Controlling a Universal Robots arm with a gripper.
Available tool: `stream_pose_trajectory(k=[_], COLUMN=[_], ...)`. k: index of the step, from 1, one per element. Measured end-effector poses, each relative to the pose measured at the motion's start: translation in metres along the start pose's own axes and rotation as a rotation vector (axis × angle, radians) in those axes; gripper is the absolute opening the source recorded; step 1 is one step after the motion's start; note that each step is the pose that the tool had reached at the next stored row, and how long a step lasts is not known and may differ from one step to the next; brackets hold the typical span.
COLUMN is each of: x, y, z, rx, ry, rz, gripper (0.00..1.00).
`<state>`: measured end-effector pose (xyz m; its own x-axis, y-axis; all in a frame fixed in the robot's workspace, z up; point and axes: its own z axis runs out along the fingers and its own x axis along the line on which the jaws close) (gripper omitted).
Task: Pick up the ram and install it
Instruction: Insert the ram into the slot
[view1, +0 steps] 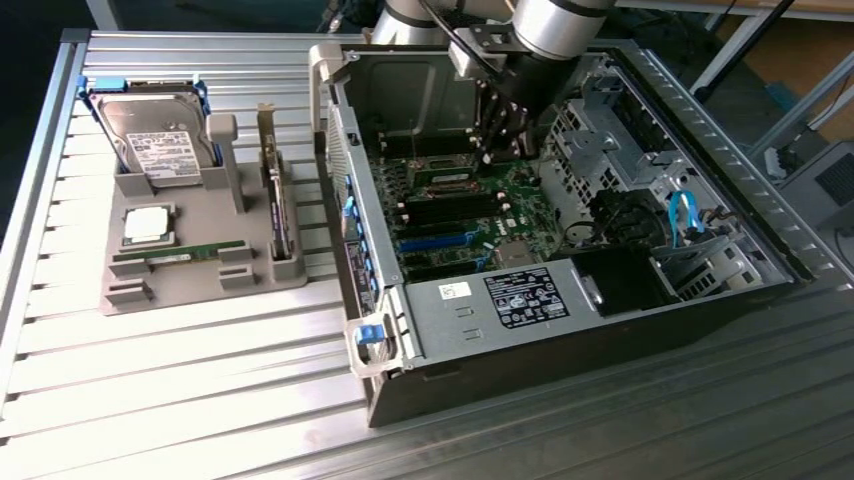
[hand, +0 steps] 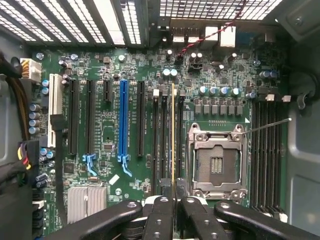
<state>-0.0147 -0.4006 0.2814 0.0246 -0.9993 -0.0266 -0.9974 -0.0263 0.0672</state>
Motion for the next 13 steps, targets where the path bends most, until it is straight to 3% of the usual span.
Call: stream_pose_trajectory(k=[6, 13], x=[0.0003, 0.0003], y=[-0.0007, -0.0008], z=[0.01, 0.0115], rx=[0.0005, 0.0004], ry=[0.0, 0.0], rz=[0.0, 0.0], gripper=[0.12, 0.12])
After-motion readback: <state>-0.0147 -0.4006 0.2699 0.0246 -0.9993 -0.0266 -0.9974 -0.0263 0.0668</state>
